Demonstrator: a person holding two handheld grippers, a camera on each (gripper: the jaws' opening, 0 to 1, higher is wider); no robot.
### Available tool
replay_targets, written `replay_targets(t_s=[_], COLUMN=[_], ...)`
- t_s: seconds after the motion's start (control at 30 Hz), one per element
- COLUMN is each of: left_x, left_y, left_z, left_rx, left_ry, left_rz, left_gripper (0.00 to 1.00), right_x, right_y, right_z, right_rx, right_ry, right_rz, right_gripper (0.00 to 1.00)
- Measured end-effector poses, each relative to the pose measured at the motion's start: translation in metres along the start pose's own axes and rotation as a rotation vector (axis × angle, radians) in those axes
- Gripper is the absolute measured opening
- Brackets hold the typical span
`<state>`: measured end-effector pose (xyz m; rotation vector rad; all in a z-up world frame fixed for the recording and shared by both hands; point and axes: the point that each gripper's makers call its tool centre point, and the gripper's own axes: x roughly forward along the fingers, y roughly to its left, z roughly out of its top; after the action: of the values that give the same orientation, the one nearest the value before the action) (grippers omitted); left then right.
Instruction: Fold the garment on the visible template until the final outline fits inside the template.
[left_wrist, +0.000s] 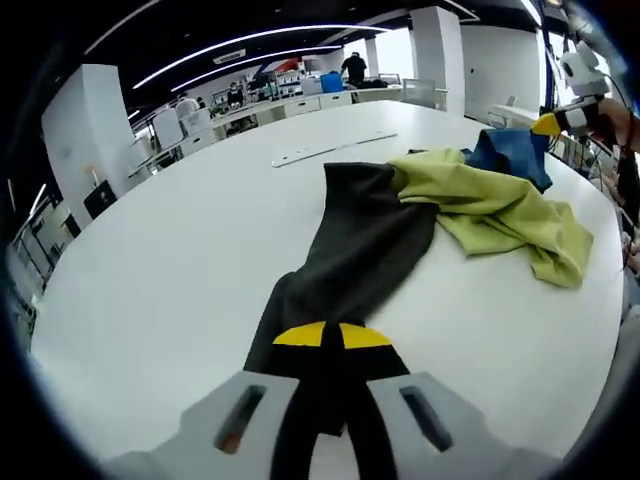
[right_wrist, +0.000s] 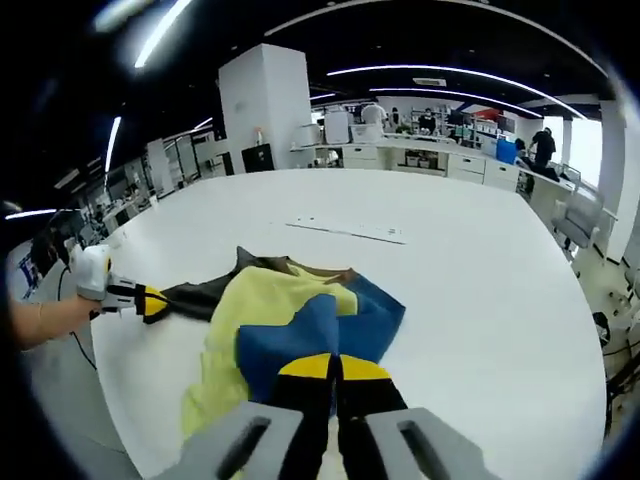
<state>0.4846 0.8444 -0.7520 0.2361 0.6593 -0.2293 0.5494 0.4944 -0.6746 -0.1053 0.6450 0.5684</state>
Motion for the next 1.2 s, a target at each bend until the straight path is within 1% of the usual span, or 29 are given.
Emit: replay_targets(t_s=[0.1,0.13,0.2,0.23,0.37,0.43,0.47,0.53,0.77,0.8,0.87,1.2], left_x=[0.001,0.002,0.003,0.005,0.008,0.01,0.01,0.011,0.013,0.013,0.012,0.014], left_y=[0.008,0.01,0.016,0.019,0.028,0.031,0.033,0.035,0.05,0.055,0.06,0.072], left_z=[0.0,0.001,0.001,0.0,0.0,-0.001,-0.001,-0.002,-0.005,-0.006,-0.007,-0.01], left_rx=[0.004,0.006,0.006,0.0,-0.015,-0.002,0.002,0.006,0.012,0.009,-0.001,-0.009], left_ry=[0.007,0.008,0.014,0.016,0.023,0.031,0.034,0.04,0.063,0.067,0.075,0.081], left_rz=[0.009,0.013,0.023,0.028,0.033,0.035,0.036,0.038,0.072,0.082,0.101,0.118], left_gripper=[0.0,0.0,0.0,0.0,0.0,0.0,0.0,0.0,0.0,0.0,0.0,0.0], right_x=[-0.004,-0.005,-0.006,-0.007,-0.008,-0.008,-0.008,-0.009,-0.015,-0.015,-0.016,-0.026], right_y=[-0.022,-0.024,-0.037,-0.047,-0.071,-0.079,-0.084,-0.094,-0.122,-0.128,-0.134,-0.157], right_z=[-0.001,-0.001,-0.006,-0.01,-0.021,-0.026,-0.03,-0.035,-0.044,-0.048,-0.05,-0.056], right_rx=[-0.018,-0.021,-0.042,-0.054,-0.081,-0.109,-0.104,-0.117,-0.16,-0.159,-0.158,-0.138], right_ry=[0.004,0.004,0.02,0.04,0.073,0.084,0.102,0.116,0.152,0.169,0.171,0.161], right_rz=[-0.056,-0.064,-0.101,-0.129,-0.189,-0.207,-0.214,-0.236,-0.311,-0.324,-0.338,-0.415], right_gripper=[0.0,0.0,0.0,0.0,0.0,0.0,0.0,0.0,0.0,0.0,0.0,0.0])
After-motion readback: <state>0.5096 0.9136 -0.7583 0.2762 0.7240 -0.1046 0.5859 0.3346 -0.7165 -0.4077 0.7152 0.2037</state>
